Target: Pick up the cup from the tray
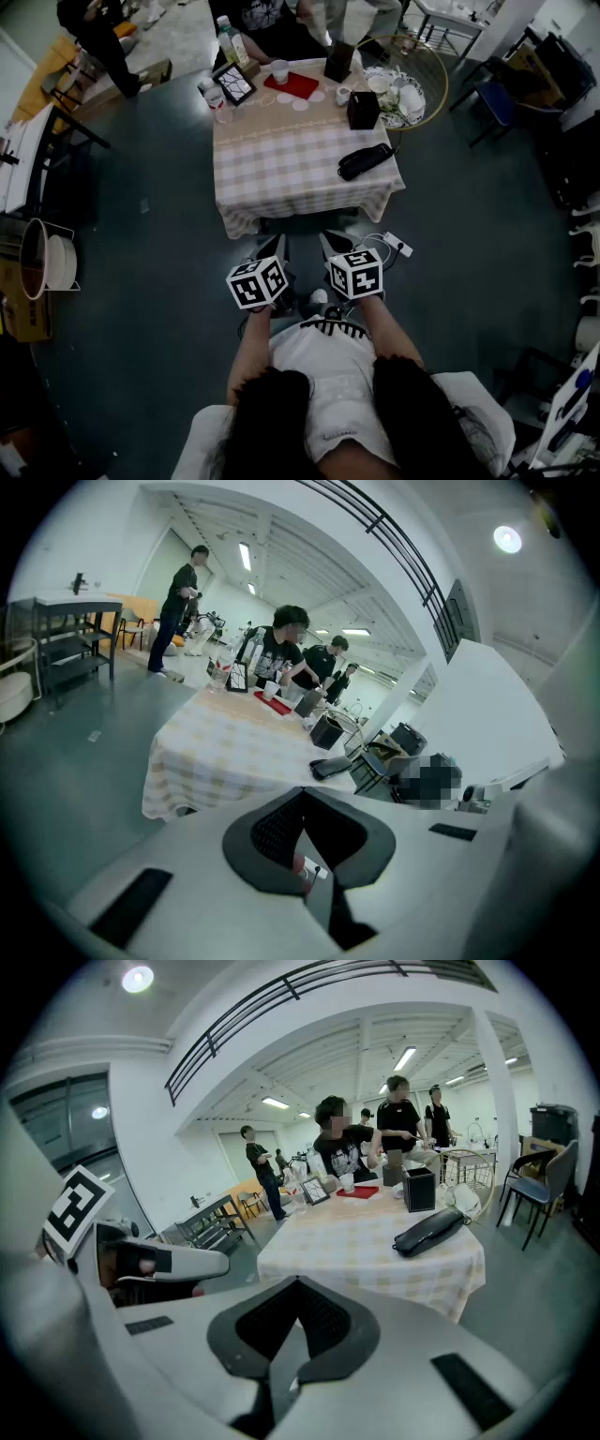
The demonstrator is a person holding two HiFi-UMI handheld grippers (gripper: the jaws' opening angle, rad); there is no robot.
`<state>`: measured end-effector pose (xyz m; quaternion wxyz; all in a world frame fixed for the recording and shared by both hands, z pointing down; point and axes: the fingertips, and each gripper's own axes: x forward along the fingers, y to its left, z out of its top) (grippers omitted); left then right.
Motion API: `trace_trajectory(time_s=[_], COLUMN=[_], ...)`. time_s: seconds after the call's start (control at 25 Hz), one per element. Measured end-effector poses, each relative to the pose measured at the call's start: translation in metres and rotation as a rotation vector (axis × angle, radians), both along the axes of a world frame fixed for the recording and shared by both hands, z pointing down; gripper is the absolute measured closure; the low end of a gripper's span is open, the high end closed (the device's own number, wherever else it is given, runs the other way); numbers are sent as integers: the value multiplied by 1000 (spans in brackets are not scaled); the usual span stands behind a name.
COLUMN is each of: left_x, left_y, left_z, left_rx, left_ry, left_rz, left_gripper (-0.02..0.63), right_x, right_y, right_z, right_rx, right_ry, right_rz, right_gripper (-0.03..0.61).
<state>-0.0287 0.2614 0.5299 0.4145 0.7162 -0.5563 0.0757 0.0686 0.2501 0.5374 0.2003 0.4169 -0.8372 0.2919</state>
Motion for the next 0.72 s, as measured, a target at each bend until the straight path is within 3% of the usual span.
trace_trajectory(time_s=[0.44, 0.72], left_x=[8, 10], left_y=[9, 9], left_z=[-2, -6], left_rx=[16, 27], left_ry=[5, -13], left_rz=[-4, -3], left_gripper=[606, 606], right_x=[7, 6], right_y=[9, 4], right_z=[2, -8], right_rx=[-2, 42], right_ry=[14, -45], right_rz=[1, -4], right_gripper=[574, 569])
